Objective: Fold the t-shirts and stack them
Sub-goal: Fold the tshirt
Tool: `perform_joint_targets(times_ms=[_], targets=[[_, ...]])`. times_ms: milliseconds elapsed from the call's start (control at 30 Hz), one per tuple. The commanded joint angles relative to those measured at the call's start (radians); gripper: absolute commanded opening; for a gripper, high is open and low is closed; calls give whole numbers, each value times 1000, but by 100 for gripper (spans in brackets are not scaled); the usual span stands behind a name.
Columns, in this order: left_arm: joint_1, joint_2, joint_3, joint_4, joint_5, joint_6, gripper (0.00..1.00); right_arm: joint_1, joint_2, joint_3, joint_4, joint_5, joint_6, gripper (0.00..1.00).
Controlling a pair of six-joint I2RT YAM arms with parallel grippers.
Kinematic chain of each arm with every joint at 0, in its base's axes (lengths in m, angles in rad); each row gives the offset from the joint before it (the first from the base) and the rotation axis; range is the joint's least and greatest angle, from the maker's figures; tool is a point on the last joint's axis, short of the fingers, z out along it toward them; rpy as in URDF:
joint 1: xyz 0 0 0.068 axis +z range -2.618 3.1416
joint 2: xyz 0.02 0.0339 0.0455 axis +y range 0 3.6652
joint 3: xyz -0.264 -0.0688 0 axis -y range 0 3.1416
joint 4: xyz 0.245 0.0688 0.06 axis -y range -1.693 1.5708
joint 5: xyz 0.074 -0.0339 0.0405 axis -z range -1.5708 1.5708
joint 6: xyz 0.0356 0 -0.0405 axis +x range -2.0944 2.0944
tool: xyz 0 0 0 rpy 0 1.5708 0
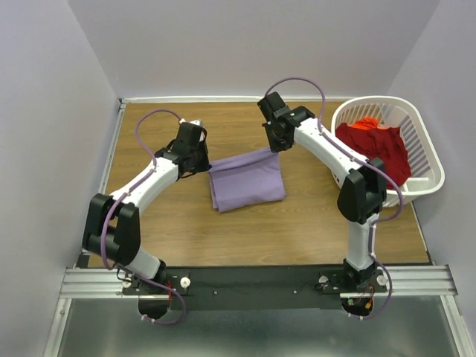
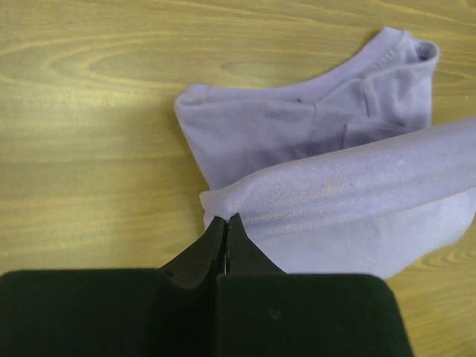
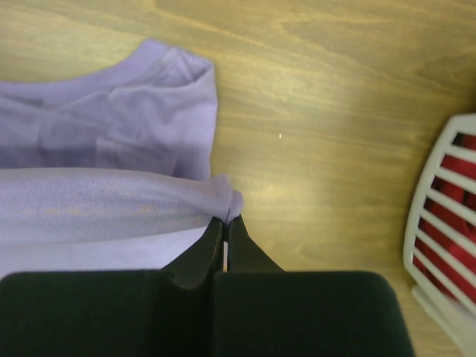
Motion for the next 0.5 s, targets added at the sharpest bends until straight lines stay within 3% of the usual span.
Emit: perform_joint_targets(times_ms=[0,200,300,400,467], targets=[[33,93,29,18,-33,47,0,-61,89,27,52,2,-74,0],[41,221,61,51,-10,40,0,-93,208,28,109,-33,-91,1],[42,218,41,64,-21,18,2,-92,216,8,146,-35,-96,12],[42,178,15,69,-61,1,19,-92,186,-10,180,-33,-101,31],[42,131,-6,69,-76,-16,29,-92,140,-19,209,-32,-104,36]])
